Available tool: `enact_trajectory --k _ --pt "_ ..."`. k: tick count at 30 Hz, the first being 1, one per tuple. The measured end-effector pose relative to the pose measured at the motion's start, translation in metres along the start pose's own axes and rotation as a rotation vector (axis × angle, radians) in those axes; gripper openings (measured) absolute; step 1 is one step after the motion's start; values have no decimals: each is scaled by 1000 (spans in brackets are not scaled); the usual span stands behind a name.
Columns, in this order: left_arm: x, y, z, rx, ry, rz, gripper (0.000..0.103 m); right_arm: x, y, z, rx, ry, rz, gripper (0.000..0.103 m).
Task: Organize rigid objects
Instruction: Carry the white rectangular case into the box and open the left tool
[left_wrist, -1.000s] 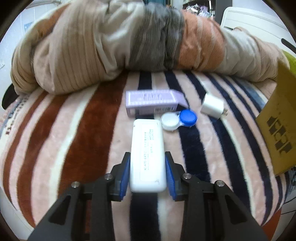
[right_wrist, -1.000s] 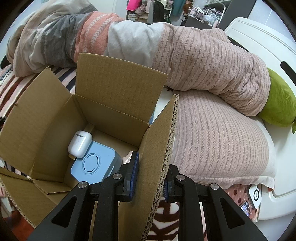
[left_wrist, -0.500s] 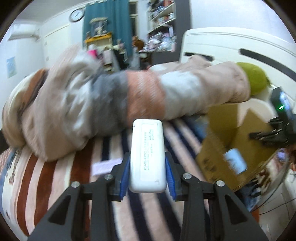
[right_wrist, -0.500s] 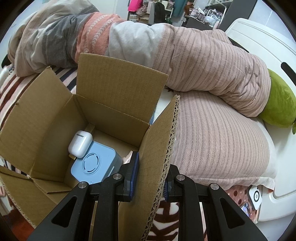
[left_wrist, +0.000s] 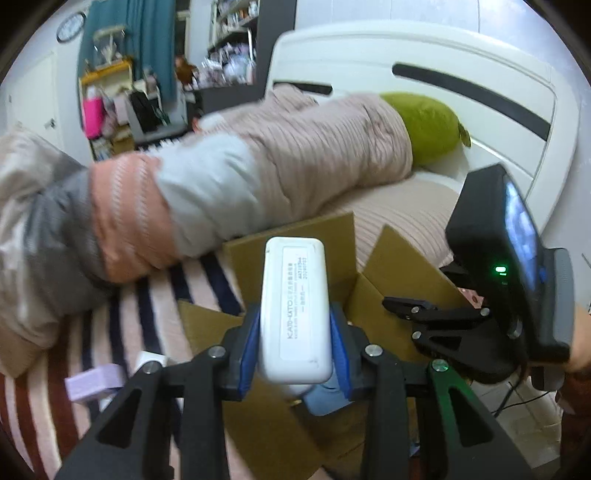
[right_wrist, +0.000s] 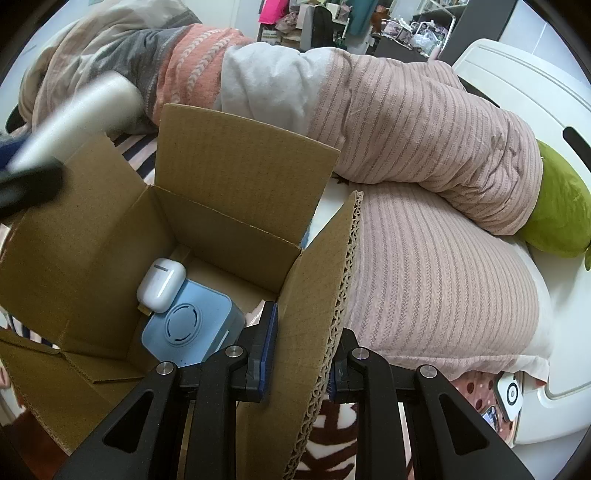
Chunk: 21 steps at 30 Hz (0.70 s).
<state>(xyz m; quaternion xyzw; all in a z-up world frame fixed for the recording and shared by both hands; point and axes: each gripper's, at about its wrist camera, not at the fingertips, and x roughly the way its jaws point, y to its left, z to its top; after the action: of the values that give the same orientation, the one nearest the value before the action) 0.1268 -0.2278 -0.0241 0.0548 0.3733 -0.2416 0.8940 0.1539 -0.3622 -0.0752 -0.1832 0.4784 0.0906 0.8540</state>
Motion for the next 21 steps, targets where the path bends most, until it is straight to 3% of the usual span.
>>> enact_trajectory --k 3,9,16,17,21 --pt "21 -6 0 -8 55 -38 32 0 -1 0 1 -1 3 16" --pt "44 -9 -10 -21 130 -42 32 0 -2 0 2 0 4 16" --pt "42 -6 -16 -25 127 -30 32 1 -1 0 1 0 0 18" --pt "41 -7 -16 -23 126 -28 34 1 0 0 0 0 -2 18" --pt "25 -8 -18 -4 88 -9 62 2 -1 -1 5 3 -2 18"
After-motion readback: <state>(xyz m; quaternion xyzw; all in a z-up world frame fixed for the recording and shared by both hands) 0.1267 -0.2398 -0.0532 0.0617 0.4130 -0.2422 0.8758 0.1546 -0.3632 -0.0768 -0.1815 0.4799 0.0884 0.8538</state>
